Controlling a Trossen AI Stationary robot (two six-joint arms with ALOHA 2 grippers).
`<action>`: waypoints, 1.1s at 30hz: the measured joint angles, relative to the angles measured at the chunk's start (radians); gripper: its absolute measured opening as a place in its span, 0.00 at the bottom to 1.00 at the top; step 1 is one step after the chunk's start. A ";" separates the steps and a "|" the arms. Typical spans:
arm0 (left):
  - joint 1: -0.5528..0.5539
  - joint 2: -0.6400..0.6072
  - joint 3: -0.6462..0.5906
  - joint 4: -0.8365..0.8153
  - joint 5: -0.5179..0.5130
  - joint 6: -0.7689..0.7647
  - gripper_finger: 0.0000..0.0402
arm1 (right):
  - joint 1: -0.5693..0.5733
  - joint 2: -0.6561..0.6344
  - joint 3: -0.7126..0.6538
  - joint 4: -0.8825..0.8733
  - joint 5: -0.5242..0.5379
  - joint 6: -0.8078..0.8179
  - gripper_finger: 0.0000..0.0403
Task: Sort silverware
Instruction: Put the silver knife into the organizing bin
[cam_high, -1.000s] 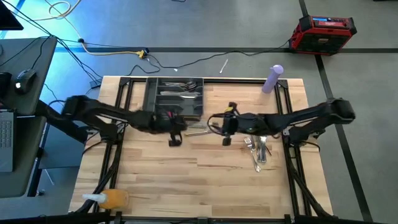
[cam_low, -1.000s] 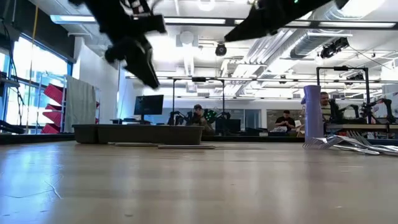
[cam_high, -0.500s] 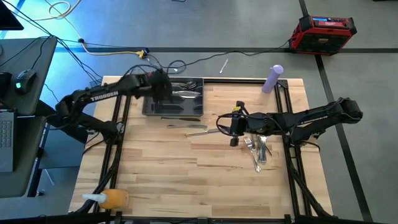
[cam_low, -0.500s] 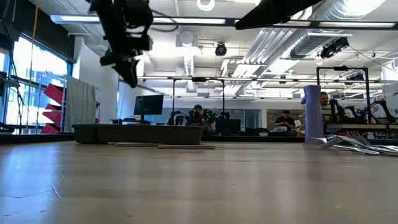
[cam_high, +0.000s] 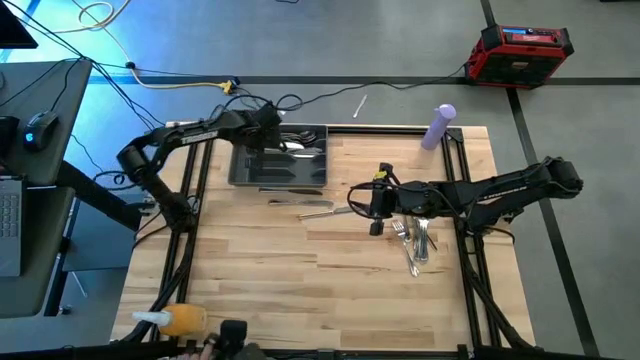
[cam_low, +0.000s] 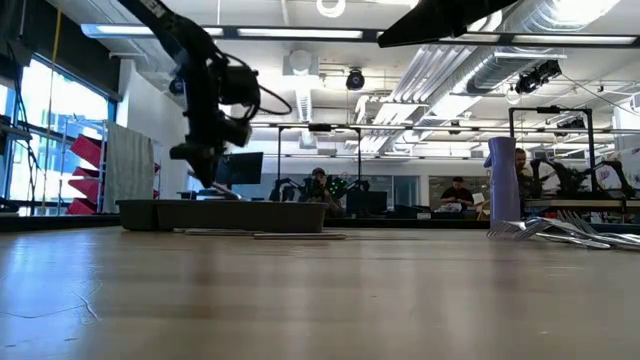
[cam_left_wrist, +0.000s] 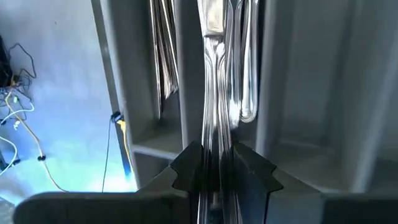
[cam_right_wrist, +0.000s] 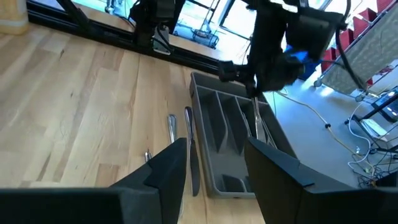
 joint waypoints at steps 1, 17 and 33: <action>0.000 0.015 0.000 0.015 -0.001 0.006 0.13 | 0.000 0.000 0.000 -0.003 -0.001 0.000 0.37; 0.004 0.065 0.041 0.095 -0.008 0.006 0.36 | 0.000 0.000 0.000 -0.013 -0.002 0.012 0.37; -0.330 -0.230 0.101 -0.044 0.198 -0.496 0.35 | -0.231 0.011 -0.438 0.480 -0.473 0.127 0.37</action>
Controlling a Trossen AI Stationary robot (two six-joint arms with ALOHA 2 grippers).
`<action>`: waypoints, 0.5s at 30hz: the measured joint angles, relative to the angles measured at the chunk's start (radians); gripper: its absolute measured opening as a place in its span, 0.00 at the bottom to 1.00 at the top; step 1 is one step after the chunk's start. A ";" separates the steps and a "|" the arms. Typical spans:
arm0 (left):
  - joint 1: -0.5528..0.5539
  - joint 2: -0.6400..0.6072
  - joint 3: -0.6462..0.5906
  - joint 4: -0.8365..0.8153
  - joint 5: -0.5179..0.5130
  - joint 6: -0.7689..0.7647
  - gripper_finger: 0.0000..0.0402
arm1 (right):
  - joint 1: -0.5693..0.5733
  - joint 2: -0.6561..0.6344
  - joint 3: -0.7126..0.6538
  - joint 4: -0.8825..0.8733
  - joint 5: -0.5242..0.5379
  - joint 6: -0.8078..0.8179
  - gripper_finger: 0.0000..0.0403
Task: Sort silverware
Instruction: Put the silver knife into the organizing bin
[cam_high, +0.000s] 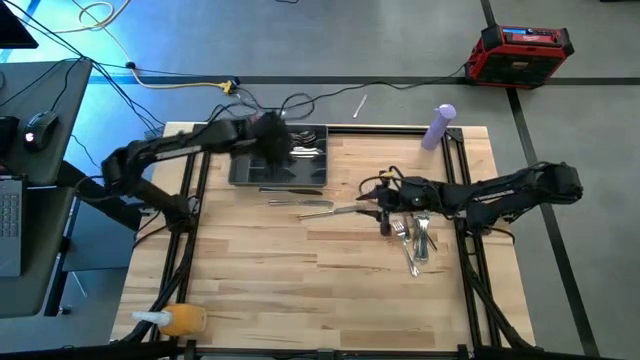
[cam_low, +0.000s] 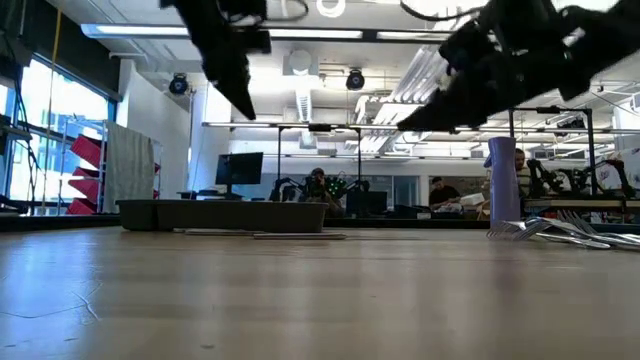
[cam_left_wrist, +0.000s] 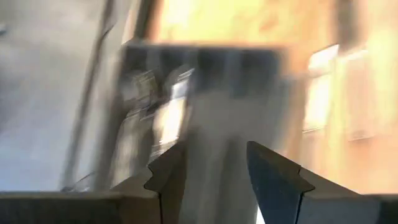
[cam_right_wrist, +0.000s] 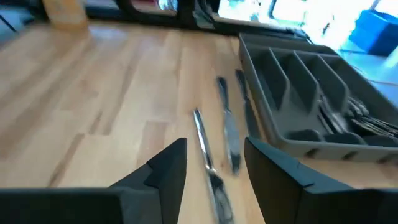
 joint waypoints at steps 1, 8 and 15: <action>-0.041 -0.025 -0.026 0.014 0.006 -0.045 0.35 | -0.019 0.004 -0.028 0.049 -0.034 0.013 0.37; -0.305 -0.083 -0.237 0.228 -0.070 -0.319 0.31 | -0.102 0.177 -0.050 0.214 -0.134 0.031 0.37; -0.424 -0.075 -0.374 0.400 -0.169 -0.503 0.30 | -0.179 0.497 0.033 0.437 -0.308 0.058 0.37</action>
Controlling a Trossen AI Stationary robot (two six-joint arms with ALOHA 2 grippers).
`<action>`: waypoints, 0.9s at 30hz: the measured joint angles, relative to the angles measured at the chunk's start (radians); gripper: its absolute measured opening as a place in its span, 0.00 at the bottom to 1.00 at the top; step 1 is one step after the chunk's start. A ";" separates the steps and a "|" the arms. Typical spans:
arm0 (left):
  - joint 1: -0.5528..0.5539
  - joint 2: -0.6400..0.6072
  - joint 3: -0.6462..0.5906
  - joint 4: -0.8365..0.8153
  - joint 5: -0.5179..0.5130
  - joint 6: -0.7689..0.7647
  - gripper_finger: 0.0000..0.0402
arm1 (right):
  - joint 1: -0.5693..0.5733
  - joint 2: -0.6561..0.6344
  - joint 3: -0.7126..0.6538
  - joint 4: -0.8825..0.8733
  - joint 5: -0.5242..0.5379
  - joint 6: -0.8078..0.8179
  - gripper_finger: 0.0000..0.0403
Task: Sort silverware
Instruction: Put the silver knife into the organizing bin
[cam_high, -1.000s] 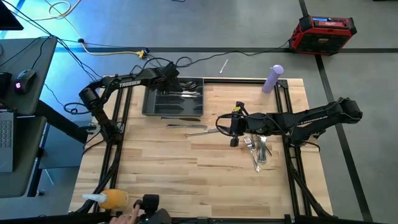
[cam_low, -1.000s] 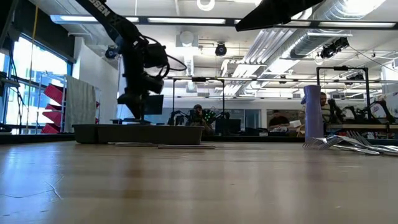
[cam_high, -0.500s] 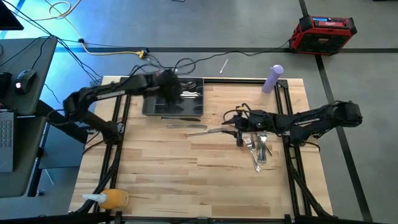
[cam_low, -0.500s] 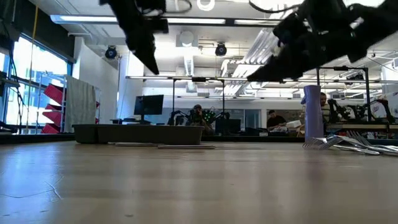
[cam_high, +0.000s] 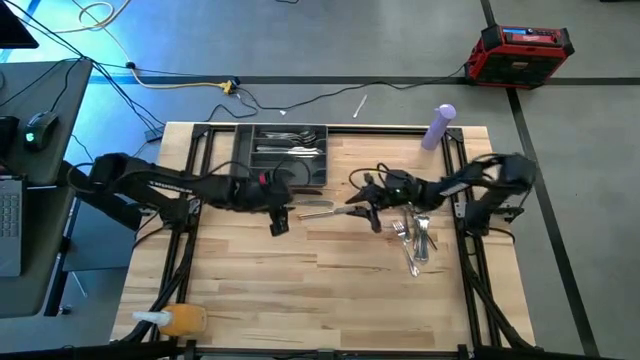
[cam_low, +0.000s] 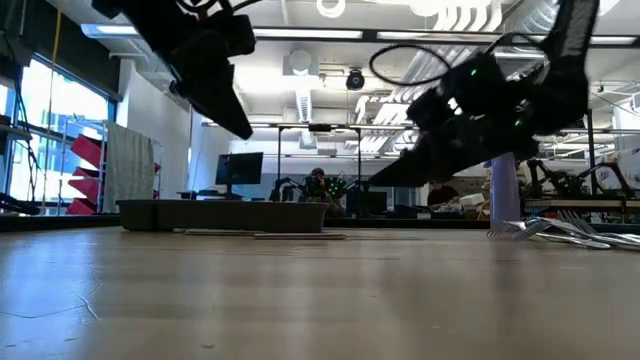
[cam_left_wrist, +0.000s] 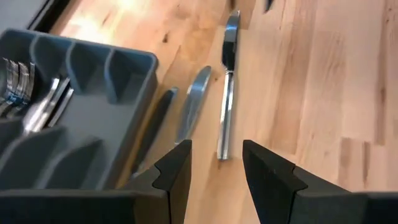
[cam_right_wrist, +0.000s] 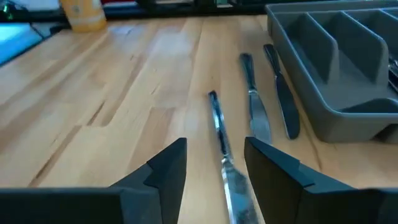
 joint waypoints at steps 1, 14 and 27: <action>-0.010 0.000 -0.010 0.006 -0.006 -0.019 0.30 | -0.006 0.042 0.014 0.022 -0.002 0.001 0.37; -0.092 0.000 -0.093 0.047 -0.094 -0.117 0.30 | 0.015 0.367 0.267 -0.003 -0.037 -0.001 0.37; -0.114 -0.001 -0.103 0.074 -0.133 -0.125 0.30 | 0.070 0.451 0.353 -0.072 0.098 -0.054 0.26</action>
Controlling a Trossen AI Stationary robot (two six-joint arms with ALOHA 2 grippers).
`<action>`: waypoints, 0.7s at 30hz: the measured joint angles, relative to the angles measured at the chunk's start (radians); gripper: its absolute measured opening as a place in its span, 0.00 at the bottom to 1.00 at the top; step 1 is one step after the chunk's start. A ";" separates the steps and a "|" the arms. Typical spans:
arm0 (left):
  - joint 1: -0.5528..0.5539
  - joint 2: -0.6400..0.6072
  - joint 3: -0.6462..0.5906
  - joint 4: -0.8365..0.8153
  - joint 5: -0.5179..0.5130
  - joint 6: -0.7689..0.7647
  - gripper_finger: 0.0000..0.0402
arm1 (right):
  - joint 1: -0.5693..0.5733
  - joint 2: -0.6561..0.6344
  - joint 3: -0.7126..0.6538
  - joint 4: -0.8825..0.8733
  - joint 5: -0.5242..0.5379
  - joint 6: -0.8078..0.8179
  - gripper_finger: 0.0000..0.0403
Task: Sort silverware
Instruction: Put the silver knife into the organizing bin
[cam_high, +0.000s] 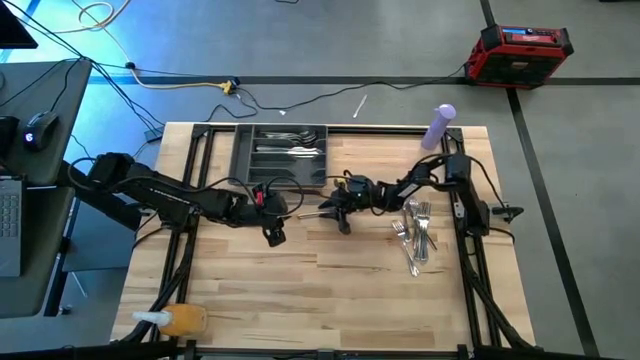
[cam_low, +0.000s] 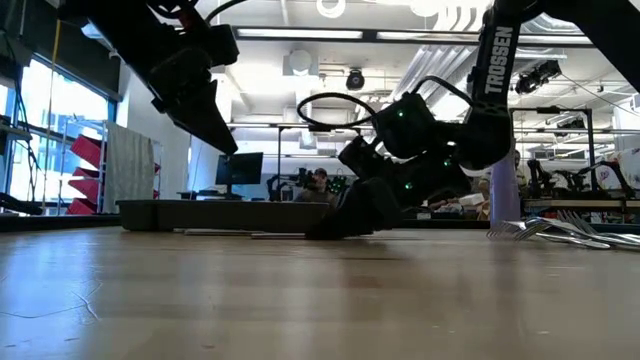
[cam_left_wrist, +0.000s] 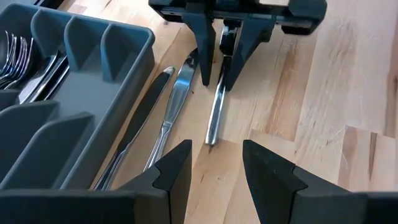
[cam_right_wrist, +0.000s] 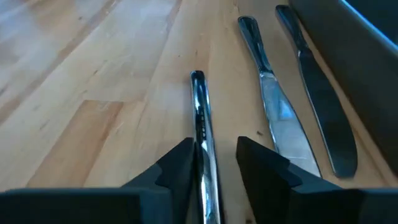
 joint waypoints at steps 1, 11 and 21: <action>0.000 0.000 0.000 0.001 0.000 0.000 0.30 | 0.005 0.003 0.002 -0.001 0.017 -0.002 0.22; 0.000 0.000 0.000 0.003 0.042 -0.041 0.30 | 0.009 -0.018 -0.001 -0.012 0.032 0.030 0.05; 0.003 0.007 0.001 0.102 0.084 0.106 0.36 | 0.010 -0.216 -0.010 -0.144 0.017 0.056 0.05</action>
